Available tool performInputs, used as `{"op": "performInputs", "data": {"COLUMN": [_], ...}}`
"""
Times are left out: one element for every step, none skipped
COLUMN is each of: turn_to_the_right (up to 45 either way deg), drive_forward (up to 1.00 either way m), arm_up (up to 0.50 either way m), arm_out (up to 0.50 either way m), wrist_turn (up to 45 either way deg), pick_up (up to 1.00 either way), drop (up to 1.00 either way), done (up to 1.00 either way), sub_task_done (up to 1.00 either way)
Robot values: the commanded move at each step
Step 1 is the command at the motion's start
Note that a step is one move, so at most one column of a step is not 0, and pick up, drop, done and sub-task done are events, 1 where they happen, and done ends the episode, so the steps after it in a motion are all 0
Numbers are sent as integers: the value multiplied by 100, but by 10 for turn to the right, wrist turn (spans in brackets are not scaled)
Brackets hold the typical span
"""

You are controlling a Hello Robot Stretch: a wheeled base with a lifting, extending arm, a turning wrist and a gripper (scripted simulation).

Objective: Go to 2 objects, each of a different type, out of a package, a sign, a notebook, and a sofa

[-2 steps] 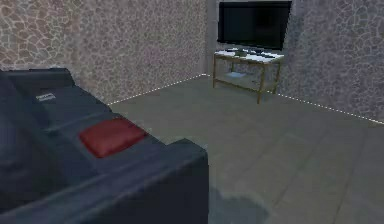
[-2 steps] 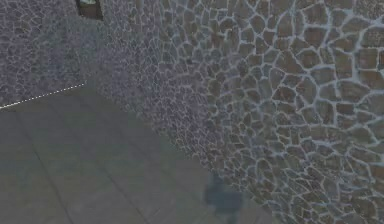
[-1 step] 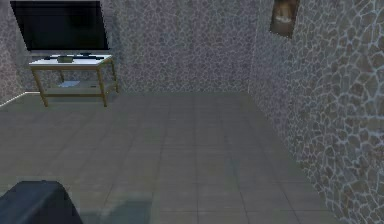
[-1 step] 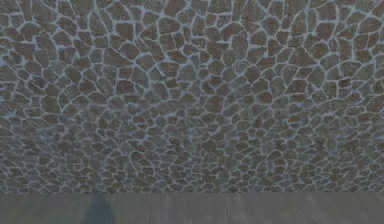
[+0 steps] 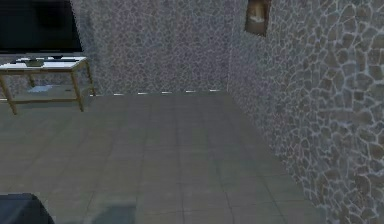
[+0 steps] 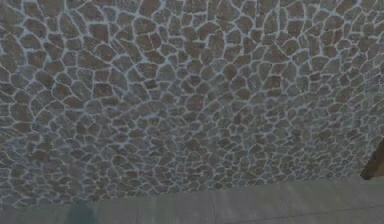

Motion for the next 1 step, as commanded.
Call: {"op": "performInputs", "data": {"turn_to_the_right": [0], "drive_forward": [100], "arm_up": [0], "arm_out": [0], "wrist_turn": [0], "pick_up": [0], "drop": [0], "done": [0], "sub_task_done": [0]}}
